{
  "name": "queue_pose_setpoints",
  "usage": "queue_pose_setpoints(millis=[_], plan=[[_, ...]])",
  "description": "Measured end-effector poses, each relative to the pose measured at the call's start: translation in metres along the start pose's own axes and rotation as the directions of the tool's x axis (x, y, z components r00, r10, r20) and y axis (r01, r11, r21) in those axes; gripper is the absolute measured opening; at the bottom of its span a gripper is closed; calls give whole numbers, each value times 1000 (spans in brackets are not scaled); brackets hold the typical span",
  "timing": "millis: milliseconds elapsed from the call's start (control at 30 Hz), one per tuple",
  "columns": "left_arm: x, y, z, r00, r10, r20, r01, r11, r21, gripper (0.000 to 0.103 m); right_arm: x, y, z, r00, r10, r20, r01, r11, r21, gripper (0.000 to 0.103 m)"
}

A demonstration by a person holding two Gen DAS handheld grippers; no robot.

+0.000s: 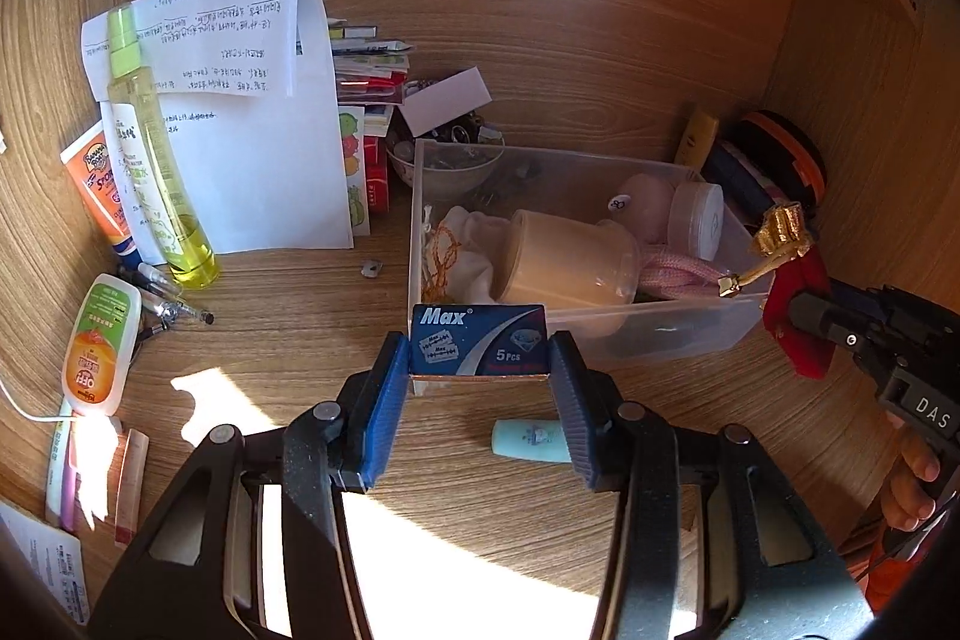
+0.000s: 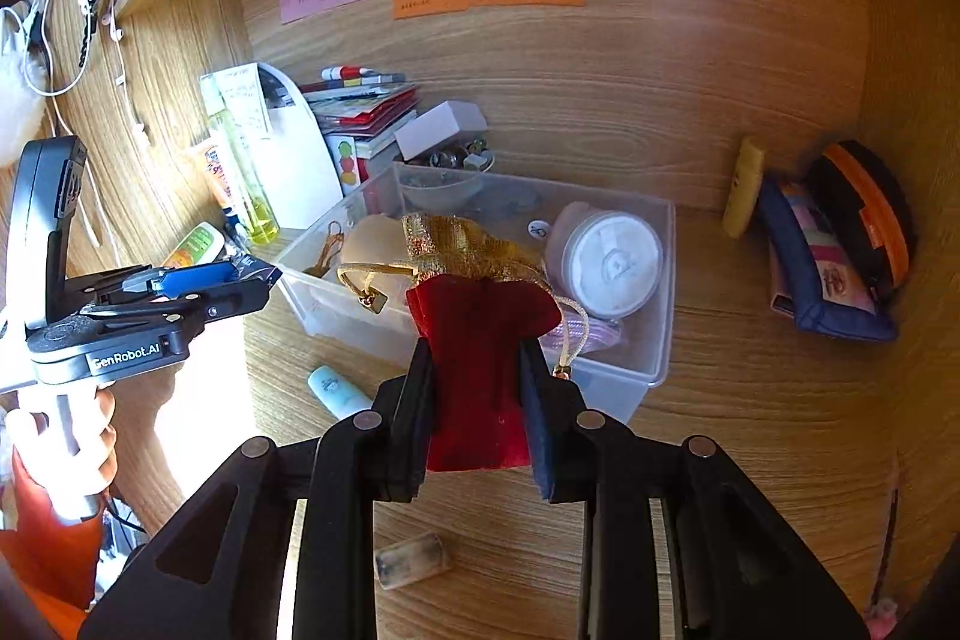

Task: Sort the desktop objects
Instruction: 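Lift the Max box and red pouch and carry both over the clear box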

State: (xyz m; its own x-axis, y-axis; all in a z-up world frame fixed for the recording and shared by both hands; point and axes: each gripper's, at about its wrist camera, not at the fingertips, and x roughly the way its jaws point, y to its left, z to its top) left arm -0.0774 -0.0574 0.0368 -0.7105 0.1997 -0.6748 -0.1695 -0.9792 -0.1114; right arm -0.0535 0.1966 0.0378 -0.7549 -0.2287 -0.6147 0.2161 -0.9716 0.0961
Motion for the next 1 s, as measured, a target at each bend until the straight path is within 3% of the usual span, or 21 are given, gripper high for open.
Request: queue_pose_setpoints(millis=[400, 1000], plan=[[27, 3, 17, 1000, 4, -7, -4, 1000, -3, 47, 22, -29, 20, 999, -44, -7, 45, 998, 46, 24], [53, -3, 26, 1000, -8, -22, 9, 999, 35, 47, 56, -41, 28, 998, -48, -47, 50, 998, 43, 25]])
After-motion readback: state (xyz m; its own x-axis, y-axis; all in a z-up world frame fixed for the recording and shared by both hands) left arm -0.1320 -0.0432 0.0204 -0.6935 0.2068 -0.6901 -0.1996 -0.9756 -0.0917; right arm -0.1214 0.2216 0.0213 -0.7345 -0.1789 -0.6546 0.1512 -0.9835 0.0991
